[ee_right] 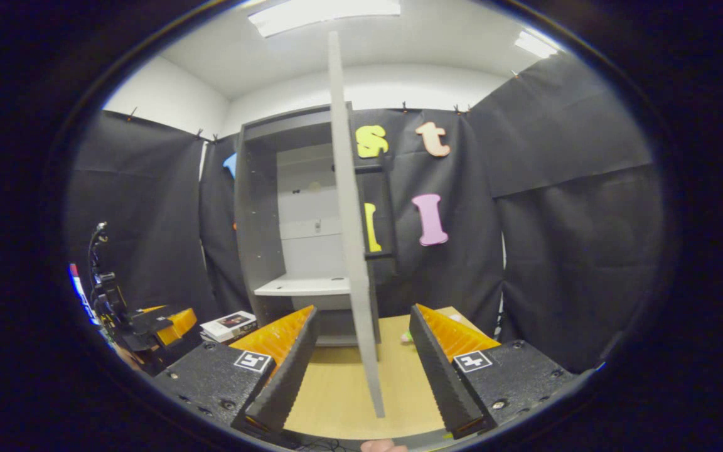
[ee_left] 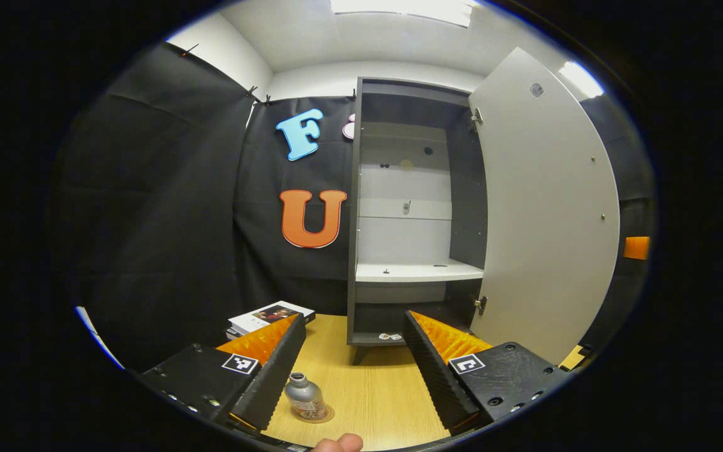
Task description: Open the cabinet door with the right hand, grasp the bottle in the cabinet with the left hand and place it on the coaster, then close the cabinet door with the right hand.
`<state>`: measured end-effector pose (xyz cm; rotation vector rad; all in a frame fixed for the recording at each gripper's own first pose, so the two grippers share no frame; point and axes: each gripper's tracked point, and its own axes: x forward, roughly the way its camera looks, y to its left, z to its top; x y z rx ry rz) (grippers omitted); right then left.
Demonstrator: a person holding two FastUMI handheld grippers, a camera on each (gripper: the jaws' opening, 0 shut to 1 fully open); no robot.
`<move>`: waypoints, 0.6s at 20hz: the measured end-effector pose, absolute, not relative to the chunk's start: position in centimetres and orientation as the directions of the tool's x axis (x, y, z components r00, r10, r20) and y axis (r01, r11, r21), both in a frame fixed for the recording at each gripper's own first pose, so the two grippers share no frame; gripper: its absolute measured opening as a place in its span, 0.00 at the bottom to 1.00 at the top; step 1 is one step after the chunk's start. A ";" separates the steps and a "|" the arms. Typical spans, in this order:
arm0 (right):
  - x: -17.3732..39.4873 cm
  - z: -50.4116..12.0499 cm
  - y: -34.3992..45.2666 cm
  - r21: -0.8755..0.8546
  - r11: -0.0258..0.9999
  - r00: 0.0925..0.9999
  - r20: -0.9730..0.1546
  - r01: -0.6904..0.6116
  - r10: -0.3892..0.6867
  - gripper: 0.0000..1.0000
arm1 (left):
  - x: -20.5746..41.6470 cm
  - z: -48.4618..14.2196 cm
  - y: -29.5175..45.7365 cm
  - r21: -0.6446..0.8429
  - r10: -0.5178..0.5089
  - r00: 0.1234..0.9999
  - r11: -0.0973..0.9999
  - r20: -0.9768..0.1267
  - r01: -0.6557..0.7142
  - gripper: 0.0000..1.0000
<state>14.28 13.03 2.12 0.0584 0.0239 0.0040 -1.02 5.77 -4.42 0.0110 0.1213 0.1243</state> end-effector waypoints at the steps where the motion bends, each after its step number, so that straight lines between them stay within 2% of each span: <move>1: 14.6 1.9 11.2 0.069 0.997 0.999 -0.033 0.026 -0.024 0.91 | -0.9 -4.5 5.6 0.022 0.127 0.985 0.992 -0.118 -0.125 0.94; 8: 19.9 5.3 3.3 0.113 0.980 0.985 0.038 0.162 -0.167 0.91 | -1.3 -3.9 3.3 0.071 0.079 0.993 0.995 -0.091 -0.073 0.94; 11: 21.8 7.2 3.1 0.100 0.982 0.984 0.061 0.160 -0.167 0.91 | -1.8 -3.8 2.4 0.092 0.059 0.994 0.994 -0.087 -0.051 0.94; 12: 22.2 8.1 3.6 0.096 0.984 0.985 0.072 0.148 -0.156 0.95 | -1.8 -3.6 2.2 0.099 0.059 0.995 0.994 -0.084 -0.051 0.94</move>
